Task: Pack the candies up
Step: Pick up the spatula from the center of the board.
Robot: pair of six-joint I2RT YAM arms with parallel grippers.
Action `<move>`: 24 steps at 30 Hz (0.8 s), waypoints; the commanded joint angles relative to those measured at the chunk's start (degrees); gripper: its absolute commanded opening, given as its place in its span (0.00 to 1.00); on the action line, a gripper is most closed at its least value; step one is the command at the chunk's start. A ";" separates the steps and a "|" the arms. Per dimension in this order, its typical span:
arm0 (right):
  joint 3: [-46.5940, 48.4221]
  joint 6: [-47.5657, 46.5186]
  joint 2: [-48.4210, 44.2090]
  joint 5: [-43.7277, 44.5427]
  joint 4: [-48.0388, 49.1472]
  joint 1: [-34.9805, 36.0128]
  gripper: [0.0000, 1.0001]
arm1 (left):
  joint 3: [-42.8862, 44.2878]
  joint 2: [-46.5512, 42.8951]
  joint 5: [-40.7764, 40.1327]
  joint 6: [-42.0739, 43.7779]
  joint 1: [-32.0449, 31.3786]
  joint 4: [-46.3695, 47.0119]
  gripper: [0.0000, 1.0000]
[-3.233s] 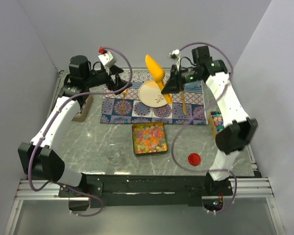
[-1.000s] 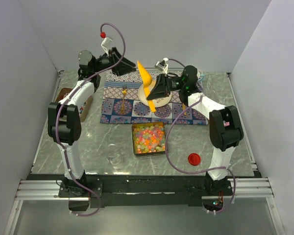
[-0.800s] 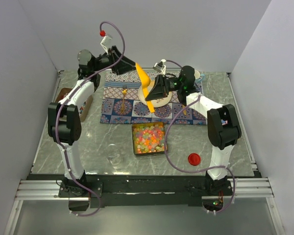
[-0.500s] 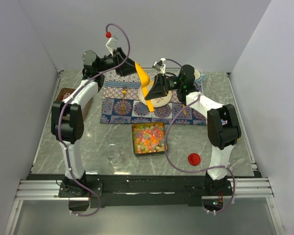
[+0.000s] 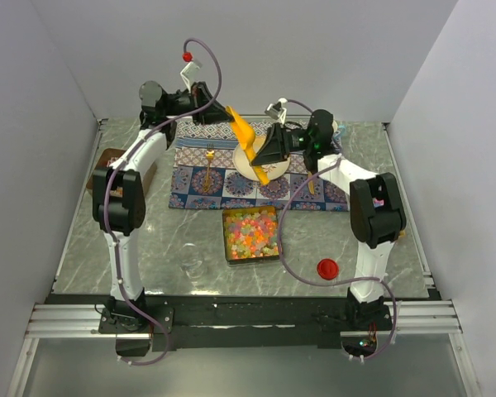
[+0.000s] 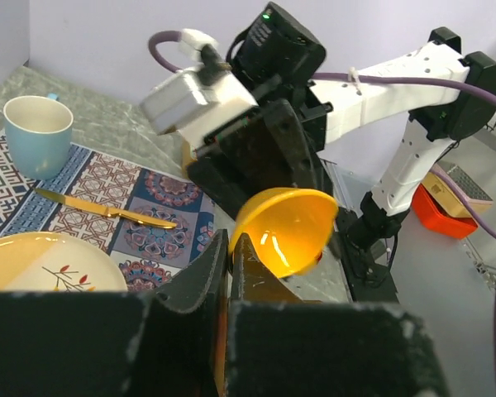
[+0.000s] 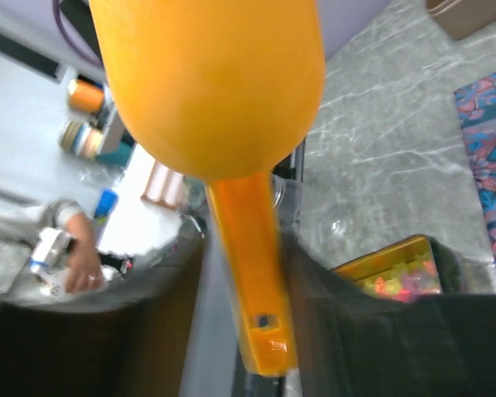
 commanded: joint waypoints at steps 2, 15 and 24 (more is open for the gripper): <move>6.68 0.72 1.00 -6.97 0.68 -5.81 1.00 | -2.09 -7.09 1.72 6.74 1.99 -5.46 0.01; 40.67 -10.50 5.99 4.53 -18.01 -11.18 1.00 | -10.80 -26.33 -3.87 27.96 4.72 -42.15 0.01; 38.68 -61.18 -7.49 62.41 -33.26 -3.11 1.00 | 3.97 -29.42 -33.71 43.06 6.56 -72.10 0.01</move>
